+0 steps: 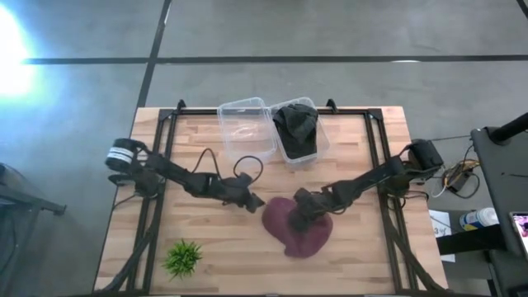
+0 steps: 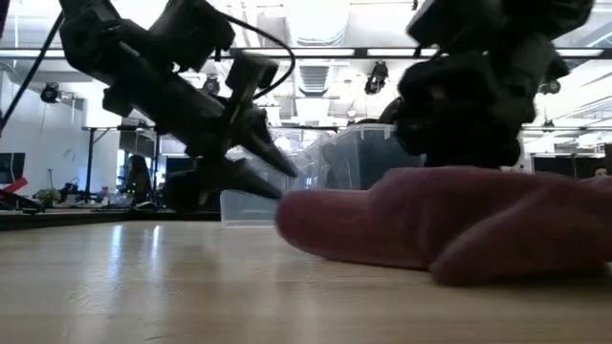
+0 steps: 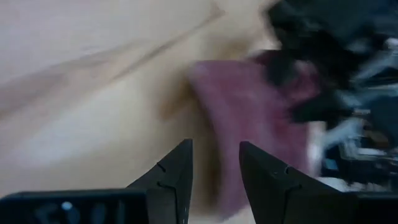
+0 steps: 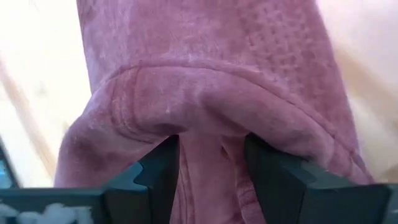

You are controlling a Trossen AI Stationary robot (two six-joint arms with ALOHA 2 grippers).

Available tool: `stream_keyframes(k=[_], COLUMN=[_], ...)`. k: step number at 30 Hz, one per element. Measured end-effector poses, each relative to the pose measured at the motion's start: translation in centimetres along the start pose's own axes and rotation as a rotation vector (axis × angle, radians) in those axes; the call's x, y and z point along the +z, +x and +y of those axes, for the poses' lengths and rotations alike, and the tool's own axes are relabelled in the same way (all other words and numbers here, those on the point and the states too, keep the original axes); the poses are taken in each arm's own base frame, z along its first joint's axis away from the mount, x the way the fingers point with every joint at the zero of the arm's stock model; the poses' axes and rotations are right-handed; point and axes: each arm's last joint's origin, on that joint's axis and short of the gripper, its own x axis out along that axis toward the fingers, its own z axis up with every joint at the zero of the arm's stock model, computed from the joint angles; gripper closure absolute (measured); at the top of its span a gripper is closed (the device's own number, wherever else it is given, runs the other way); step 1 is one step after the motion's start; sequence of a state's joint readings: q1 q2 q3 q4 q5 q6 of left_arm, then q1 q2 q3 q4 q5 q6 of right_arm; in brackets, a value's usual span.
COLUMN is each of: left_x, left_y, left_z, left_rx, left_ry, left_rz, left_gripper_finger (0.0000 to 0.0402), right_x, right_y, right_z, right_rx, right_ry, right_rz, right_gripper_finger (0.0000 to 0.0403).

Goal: Pick and place caps into container
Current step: Put the red cap into the left transparent container

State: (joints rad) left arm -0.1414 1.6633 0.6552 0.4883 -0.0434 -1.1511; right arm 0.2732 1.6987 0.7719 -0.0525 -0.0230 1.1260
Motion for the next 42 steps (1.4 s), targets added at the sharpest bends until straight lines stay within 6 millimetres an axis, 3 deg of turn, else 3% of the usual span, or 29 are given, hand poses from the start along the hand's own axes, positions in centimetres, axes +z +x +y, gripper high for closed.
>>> stream_keyframes(k=[15, 22, 27, 30, 35, 39, 42], left_x=[-0.2, -1.2, -0.6, -0.6, -0.3, 0.5, 1.5], left_y=[0.2, -0.5, -0.4, -0.3, -0.8, -1.9, -3.5], left_z=[0.2, 1.2, 0.0, -0.2, -1.3, -2.2, -3.1], left_rx=[0.001, 0.055, -0.052, -0.069, -0.13, -0.143, -0.145], left_ry=[-0.004, -0.014, 0.024, 0.041, 0.08, 0.122, 0.148], left_rz=[0.039, 0.071, 0.023, 0.044, 0.05, -0.016, -0.08], left_gripper_finger=[0.0277, 0.0277, 0.028, 0.0303, 0.0386, 0.0393, 0.0395], right_x=[5.4, 5.2, 5.7, 6.1, 6.9, 7.4, 7.6], right_y=[1.7, 2.1, 2.1, 1.9, 0.9, -1.1, -3.9], right_z=[1.4, 1.3, 1.4, 1.9, 2.9, 3.8, 4.5], right_rx=[-0.01, -0.02, -0.01, 0.0, 0.009, -0.027, -0.056], right_ry=[-0.087, -0.105, -0.106, -0.148, -0.234, -0.312, -0.393], right_rz=[-0.073, -0.02, -0.02, -0.029, -0.049, -0.03, 0.011], right_gripper_finger=[0.022, 0.022, 0.022, 0.022, 0.022, 0.022, 0.022])
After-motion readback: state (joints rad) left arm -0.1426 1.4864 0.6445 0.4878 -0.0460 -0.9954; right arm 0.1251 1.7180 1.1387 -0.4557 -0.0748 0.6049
